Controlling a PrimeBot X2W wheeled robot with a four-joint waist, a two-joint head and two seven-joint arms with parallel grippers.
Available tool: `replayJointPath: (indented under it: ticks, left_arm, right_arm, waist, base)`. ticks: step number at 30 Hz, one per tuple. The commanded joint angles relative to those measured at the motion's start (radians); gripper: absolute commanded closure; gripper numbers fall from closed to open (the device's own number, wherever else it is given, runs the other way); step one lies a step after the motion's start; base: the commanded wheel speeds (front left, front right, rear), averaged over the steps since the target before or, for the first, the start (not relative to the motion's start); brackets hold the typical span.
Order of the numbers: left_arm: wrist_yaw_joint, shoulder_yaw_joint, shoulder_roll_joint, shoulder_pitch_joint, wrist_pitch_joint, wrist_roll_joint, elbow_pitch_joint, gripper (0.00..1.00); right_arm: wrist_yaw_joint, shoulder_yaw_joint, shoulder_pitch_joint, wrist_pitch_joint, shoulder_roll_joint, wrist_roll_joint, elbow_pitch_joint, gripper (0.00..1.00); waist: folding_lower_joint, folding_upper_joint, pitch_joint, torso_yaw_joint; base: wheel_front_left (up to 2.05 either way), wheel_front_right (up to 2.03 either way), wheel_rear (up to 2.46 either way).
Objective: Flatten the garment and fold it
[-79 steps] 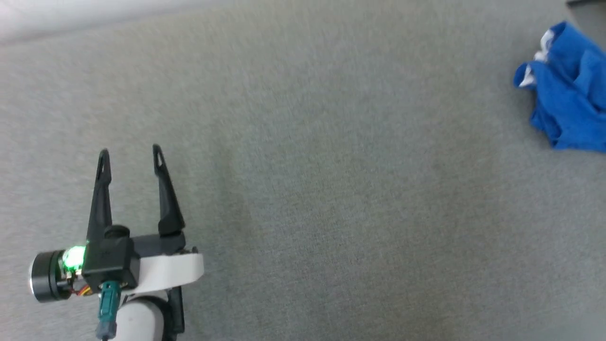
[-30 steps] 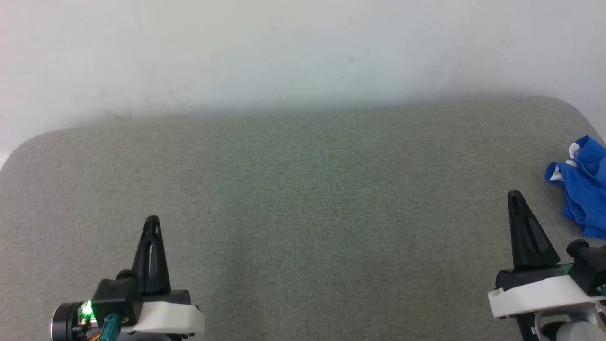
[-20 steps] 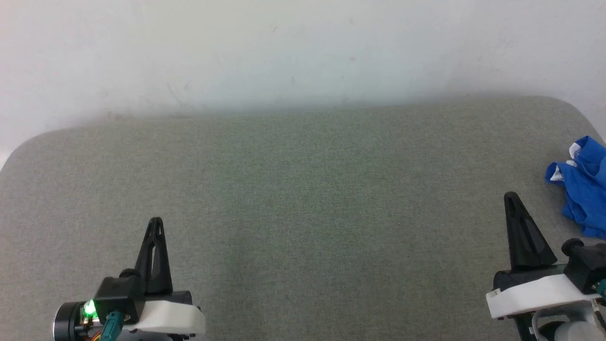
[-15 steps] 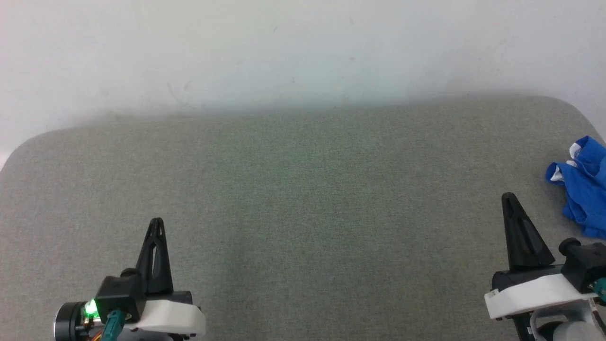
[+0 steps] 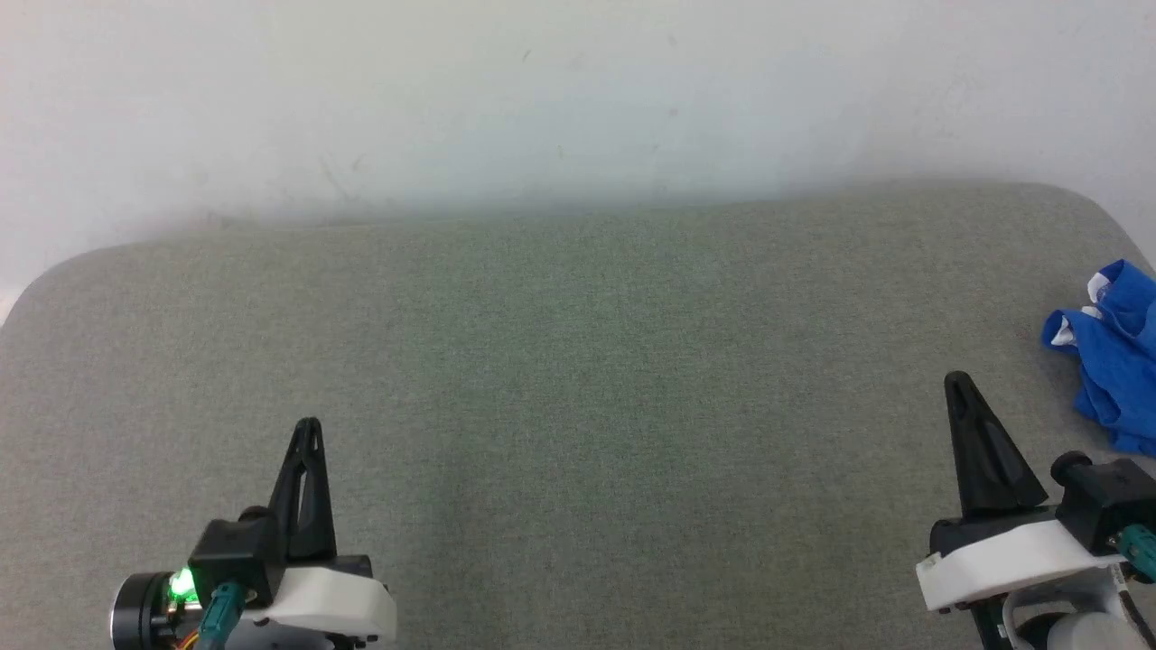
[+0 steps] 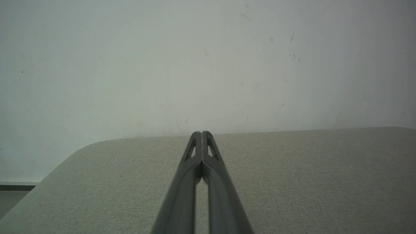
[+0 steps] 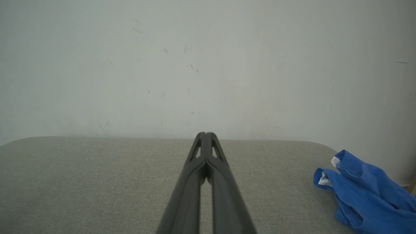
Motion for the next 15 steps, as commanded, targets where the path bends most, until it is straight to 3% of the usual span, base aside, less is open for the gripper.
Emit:
replayJointPath:
  ticks: [1, 15]
  left_arm:
    - [-0.008, 0.005, -0.006, -0.019, 0.007, 0.01, 0.003, 1.0]
    - [-0.023, 0.008, -0.012, -0.028, 0.035, 0.017, 0.012, 1.0]
  right_arm:
    - [0.0, 0.001, -0.007, 0.006, 0.007, -0.012, 0.002, 1.0]
    - [0.0, 0.007, -0.009, 0.035, 0.012, -0.032, 0.002, 1.0]
  waist:
    - [0.0, -0.0002, 0.0, 0.0]
    - [0.0, -0.0002, 0.0, 0.002]
  base:
    - [0.0, 0.0, 0.0]
    - [0.0, 0.0, 0.0]
